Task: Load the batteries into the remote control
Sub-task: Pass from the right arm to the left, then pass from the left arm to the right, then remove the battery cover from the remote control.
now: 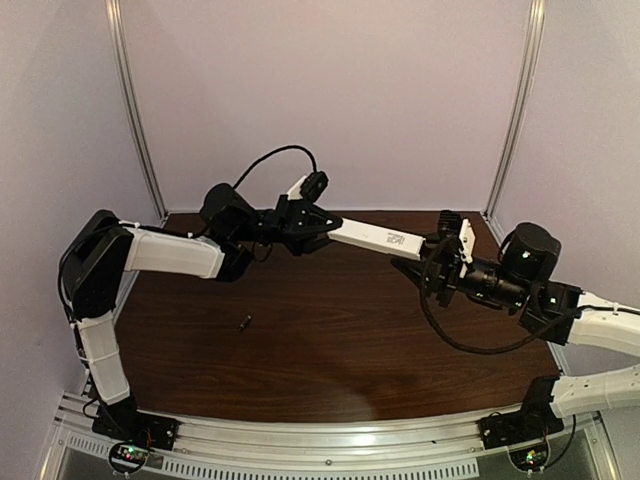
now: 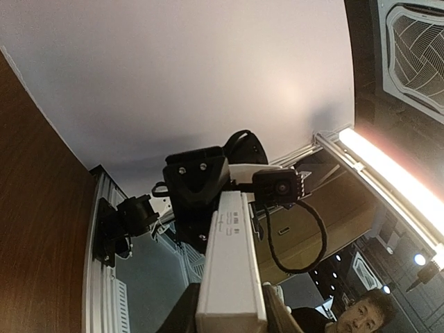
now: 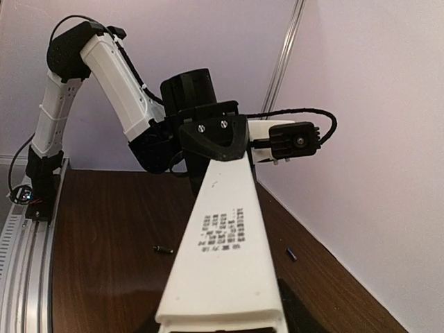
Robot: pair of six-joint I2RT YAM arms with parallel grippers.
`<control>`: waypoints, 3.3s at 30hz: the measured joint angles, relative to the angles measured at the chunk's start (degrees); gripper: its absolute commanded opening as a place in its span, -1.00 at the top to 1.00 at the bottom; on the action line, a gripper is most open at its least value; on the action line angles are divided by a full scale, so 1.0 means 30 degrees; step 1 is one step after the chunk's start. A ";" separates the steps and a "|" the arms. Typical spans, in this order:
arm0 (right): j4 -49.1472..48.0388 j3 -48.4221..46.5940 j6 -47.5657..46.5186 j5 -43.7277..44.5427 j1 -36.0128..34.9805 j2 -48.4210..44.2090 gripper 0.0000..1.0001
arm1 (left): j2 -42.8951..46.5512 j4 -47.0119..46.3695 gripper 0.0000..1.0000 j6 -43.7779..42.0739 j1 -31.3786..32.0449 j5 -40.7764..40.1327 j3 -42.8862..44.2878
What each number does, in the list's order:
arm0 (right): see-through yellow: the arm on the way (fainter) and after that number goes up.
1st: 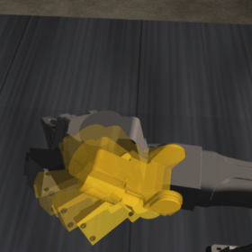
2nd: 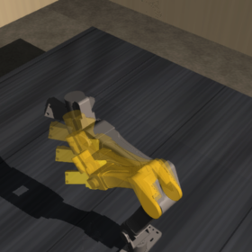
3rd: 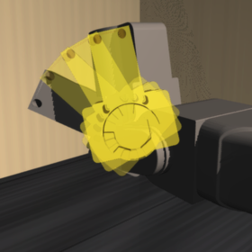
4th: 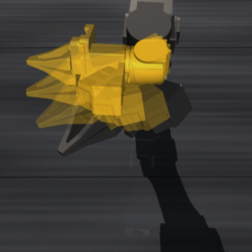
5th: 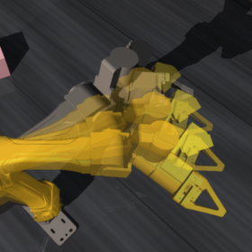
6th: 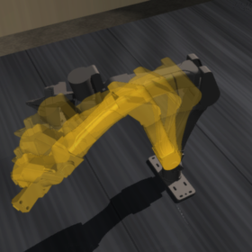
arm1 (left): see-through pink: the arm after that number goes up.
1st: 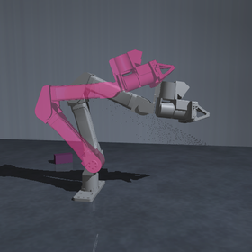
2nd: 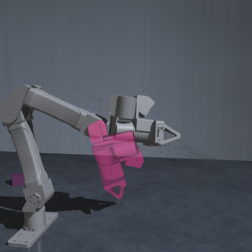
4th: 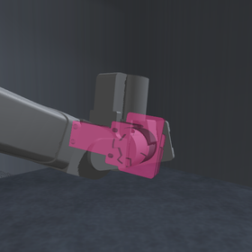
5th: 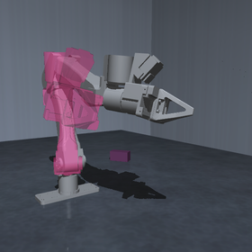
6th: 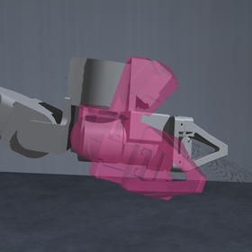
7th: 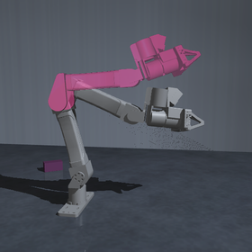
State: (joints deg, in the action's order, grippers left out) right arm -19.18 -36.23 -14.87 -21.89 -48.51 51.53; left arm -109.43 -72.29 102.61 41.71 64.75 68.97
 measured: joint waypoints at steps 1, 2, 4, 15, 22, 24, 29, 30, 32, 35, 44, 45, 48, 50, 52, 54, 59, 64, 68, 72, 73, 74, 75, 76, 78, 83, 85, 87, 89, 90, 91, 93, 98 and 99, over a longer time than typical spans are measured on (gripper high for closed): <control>0.0561 0.0000 -0.0022 0.0160 0.0000 0.0073 0.11 | 0.0007 -0.0117 1.00 0.0007 -0.0015 0.0007 -0.0029; 0.1035 -0.0007 -0.0036 0.0328 0.0000 0.0160 0.09 | 0.0007 -0.0270 1.00 0.0000 -0.0015 0.0000 -0.0080; 0.1778 -0.0015 -0.0058 0.0583 0.0000 0.0364 0.07 | 0.0007 -0.0437 1.00 0.0000 -0.0022 0.0000 -0.0277; 0.4357 -0.0634 -0.0240 0.1632 -0.0146 0.0437 -0.32 | 0.0226 0.0444 1.00 -0.2164 -0.0459 0.0007 -0.1661; 0.5238 -0.1268 -0.0597 0.1872 -0.0306 0.0576 -0.31 | 0.1741 0.7060 1.00 -0.7133 -0.0663 -0.0233 -0.1588; 0.5421 -0.1304 -0.0692 0.1953 -0.0444 0.1122 -0.25 | 0.2178 0.8714 1.00 -0.8306 -0.0663 -0.0393 -0.1523; 0.5581 -0.1304 -0.0991 0.2280 -0.0619 0.1625 0.03 | 0.2674 1.0841 1.00 -0.9726 -0.0663 -0.0619 -0.1508; 0.5493 -0.1304 -0.0969 0.2346 -0.0641 0.1610 0.10 | 0.2674 1.1016 1.00 -0.9785 -0.0663 -0.0656 -0.1508; 0.5319 -0.1304 -0.1093 0.2448 -0.0670 0.1596 0.24 | 0.2674 1.1140 1.00 -0.9799 -0.0663 -0.0678 -0.1530; 0.5129 -0.1304 -0.1144 0.2601 -0.0758 0.1588 0.16 | 0.2674 1.0797 1.00 -0.9449 -0.0663 -0.0685 -0.1603; 0.5100 -0.1304 -0.1421 0.2980 -0.1056 0.1639 0.58 | 0.2659 0.9114 1.00 -0.7715 -0.0663 -0.0736 -0.2222; 0.5129 -0.1304 -0.1399 0.2958 -0.1086 0.1654 0.69 | 0.2659 0.9107 1.00 -0.7643 -0.0663 -0.0750 -0.2237; 0.5144 -0.1304 -0.1545 0.3045 -0.1180 0.1668 0.92 | 0.2652 0.9107 0.96 -0.7475 -0.0663 -0.0699 -0.2251; 0.5144 -0.1304 -0.1552 0.3053 -0.1188 0.1668 1.00 | 0.2652 0.9107 0.70 -0.7482 -0.0663 -0.0707 -0.2251; 0.5144 -0.1304 -0.1545 0.3053 -0.1188 0.1668 1.00 | 0.2652 0.9114 0.36 -0.7497 -0.0663 -0.0707 -0.2251; 0.5144 -0.1304 -0.1494 0.3060 -0.1195 0.1668 1.00 | 0.2652 0.9136 0.19 -0.7621 -0.0714 -0.0736 -0.2251; 0.5304 -0.1304 -0.1268 0.3162 -0.1202 0.1668 1.00 | 0.2769 1.0921 0.08 -0.9231 -0.0874 -0.1020 -0.2033; 0.5464 -0.1304 -0.0962 0.3446 -0.1202 0.1668 1.00 | 0.3206 1.6021 0.18 -1.3136 -0.1035 -0.1989 -0.0546; 0.5464 -0.1304 -0.0889 0.3461 -0.1202 0.1770 1.00 | 0.3803 1.9161 0.34 -1.5839 -0.1042 -0.2973 0.0379; 0.5472 -0.1304 -0.0823 0.3490 -0.1202 0.2062 1.00 | 0.4095 2.0771 0.47 -1.7369 -0.1049 -0.3344 0.0772; 0.5472 -0.1304 -0.0816 0.3504 -0.1202 0.2135 1.00 | 0.4138 2.1092 0.49 -1.7631 -0.1049 -0.3402 0.0794; 0.5486 -0.1304 -0.0809 0.3526 -0.1209 0.2208 1.00 | 0.4146 2.1289 0.53 -1.7828 -0.1049 -0.3439 0.0801; 0.5501 -0.1304 -0.0801 0.3548 -0.1217 0.2273 1.00 | 0.4146 2.1434 0.56 -1.7966 -0.1056 -0.3475 0.0801; 0.5508 -0.1304 -0.0787 0.3555 -0.1217 0.2339 1.00 | 0.4146 2.1617 0.60 -1.8112 -0.1056 -0.3512 0.0801; 0.5581 -0.1304 -0.0750 0.3657 -0.1217 0.2484 1.00 | 0.4146 2.1886 0.65 -1.8316 -0.1093 -0.3519 0.0801; 0.5661 -0.1304 -0.0605 0.3869 -0.1253 0.2790 1.00 | 0.4160 2.2156 0.75 -1.8542 -0.1144 -0.3519 0.0801; 0.5741 -0.1304 -0.0554 0.4029 -0.1260 0.2929 1.00 | 0.4167 2.2156 0.78 -1.8535 -0.1151 -0.3446 0.0801; 0.5785 -0.1304 -0.0539 0.4226 -0.1260 0.3053 1.00 | 0.4211 2.2148 0.81 -1.8527 -0.1137 -0.3344 0.0801; 0.5792 -0.1304 -0.0510 0.4386 -0.1260 0.3089 1.00 | 0.4299 2.2127 0.83 -1.8513 -0.1122 -0.3213 0.0801; 0.5785 -0.1304 -0.0495 0.4415 -0.1253 0.3089 1.00 | 0.4335 2.2127 0.83 -1.8498 -0.1122 -0.3155 0.0801; 0.5778 -0.1304 -0.0481 0.4459 -0.1260 0.3089 1.00 | 0.4371 2.2097 0.83 -1.8462 -0.1115 -0.3075 0.0801; 0.5778 -0.1304 -0.0474 0.4495 -0.1260 0.3089 1.00 | 0.4386 2.2003 0.82 -1.8418 -0.1115 -0.2929 0.0801; 0.5770 -0.1304 -0.0474 0.4612 -0.1260 0.3089 1.00 | 0.4386 2.1857 0.98 -1.8192 -0.1013 -0.2718 0.0794; 0.5770 -0.1304 -0.0474 0.4626 -0.1260 0.3089 1.00 | 0.4386 2.1726 1.00 -1.8054 -0.1013 -0.2667 0.0772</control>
State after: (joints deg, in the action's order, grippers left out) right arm -1.87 -40.14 -16.29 -8.01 -52.29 60.80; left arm -96.27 -7.11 48.45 38.68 56.75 71.29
